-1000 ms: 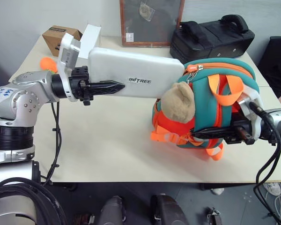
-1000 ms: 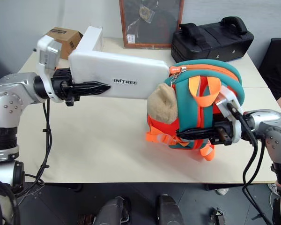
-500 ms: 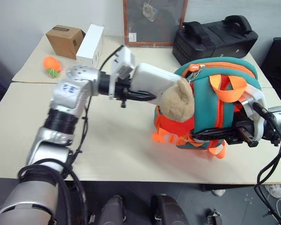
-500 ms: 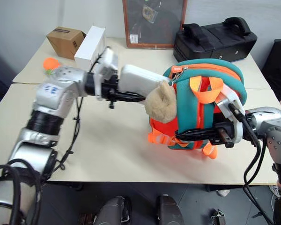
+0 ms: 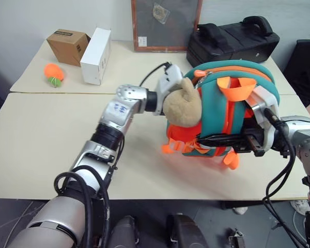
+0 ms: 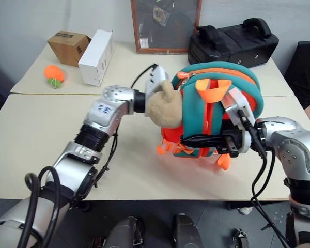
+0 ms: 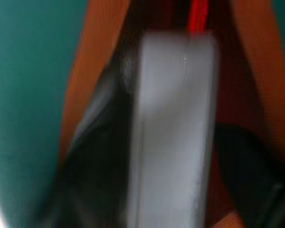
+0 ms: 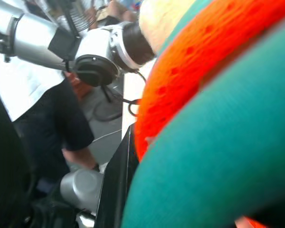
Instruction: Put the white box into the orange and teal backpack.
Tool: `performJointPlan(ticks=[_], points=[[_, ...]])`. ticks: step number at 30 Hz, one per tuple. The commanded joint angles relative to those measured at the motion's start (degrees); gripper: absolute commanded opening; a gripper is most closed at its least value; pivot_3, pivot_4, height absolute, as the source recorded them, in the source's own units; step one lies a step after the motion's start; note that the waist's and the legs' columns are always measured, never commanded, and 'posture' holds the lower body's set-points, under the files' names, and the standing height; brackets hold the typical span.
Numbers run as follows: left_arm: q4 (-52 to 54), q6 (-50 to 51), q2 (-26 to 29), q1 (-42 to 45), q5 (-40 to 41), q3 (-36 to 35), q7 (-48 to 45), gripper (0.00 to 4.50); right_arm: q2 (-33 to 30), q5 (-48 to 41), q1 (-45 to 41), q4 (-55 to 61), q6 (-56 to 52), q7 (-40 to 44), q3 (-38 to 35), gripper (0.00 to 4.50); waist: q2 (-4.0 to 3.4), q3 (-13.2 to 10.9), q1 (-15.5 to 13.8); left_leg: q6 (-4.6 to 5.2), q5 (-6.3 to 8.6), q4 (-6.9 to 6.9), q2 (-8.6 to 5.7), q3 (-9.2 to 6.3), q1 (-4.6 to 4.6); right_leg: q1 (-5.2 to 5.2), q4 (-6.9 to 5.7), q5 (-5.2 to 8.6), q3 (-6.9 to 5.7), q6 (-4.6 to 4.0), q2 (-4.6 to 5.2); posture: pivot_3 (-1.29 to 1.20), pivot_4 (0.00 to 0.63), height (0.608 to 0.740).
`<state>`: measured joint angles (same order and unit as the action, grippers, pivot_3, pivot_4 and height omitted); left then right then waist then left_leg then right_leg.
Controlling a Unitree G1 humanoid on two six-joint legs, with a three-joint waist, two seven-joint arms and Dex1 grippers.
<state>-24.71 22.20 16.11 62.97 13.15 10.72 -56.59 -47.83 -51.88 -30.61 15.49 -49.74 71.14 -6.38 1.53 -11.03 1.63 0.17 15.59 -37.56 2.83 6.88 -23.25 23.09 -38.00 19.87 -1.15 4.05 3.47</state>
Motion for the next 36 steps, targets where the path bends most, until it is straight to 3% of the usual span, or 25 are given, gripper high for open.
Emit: performJointPlan(ticks=[1,12,24,32,36], points=[[15.13,5.2,5.2,-1.63,5.89,-5.27,-2.69,3.76,0.18,-0.38,0.74,2.13,0.79,-1.23,-0.83,0.0,0.0,0.0,0.14,-0.01,0.0,0.04,0.0,0.01,0.0,0.03,0.01,0.0,0.0,0.0,0.0,0.0,0.15,0.74],[44.28,20.77,19.42,-9.88,17.85,-11.92,-2.26,3.76,2.17,1.89,-0.91,0.34,1.43,-3.32,1.55,0.0,0.0,0.0,0.02,-0.05,-0.08,0.01,-0.01,-0.01,0.05,-0.05,-0.03,0.0,0.03,0.0,0.01,0.0,0.15,0.74],[42.73,16.07,18.95,-10.92,11.37,-6.03,3.42,3.76,2.82,2.39,-1.68,-0.05,1.13,-4.02,2.5,0.0,0.0,0.0,-0.05,-0.06,-0.11,0.02,-0.03,-0.03,0.08,-0.11,0.01,0.0,0.02,0.0,-0.03,0.0,0.15,0.74],[39.18,12.77,10.92,-11.88,13.49,-5.71,5.04,3.76,3.55,2.71,-1.4,0.49,1.33,-4.91,2.75,0.0,0.0,0.0,-0.22,-0.03,-0.1,-0.04,-0.05,-0.03,0.07,-0.12,0.0,0.0,0.02,0.01,0.0,0.0,0.15,0.74],[37.21,11.77,10.31,-12.0,12.57,-4.84,4.8,2.61,3.75,2.7,-1.92,0.58,1.15,-5.31,2.71,0.0,0.0,0.0,-0.11,-0.04,-0.1,-0.04,-0.04,-0.03,0.07,-0.12,-0.01,0.0,0.01,0.01,-0.01,0.0,0.15,0.74]])
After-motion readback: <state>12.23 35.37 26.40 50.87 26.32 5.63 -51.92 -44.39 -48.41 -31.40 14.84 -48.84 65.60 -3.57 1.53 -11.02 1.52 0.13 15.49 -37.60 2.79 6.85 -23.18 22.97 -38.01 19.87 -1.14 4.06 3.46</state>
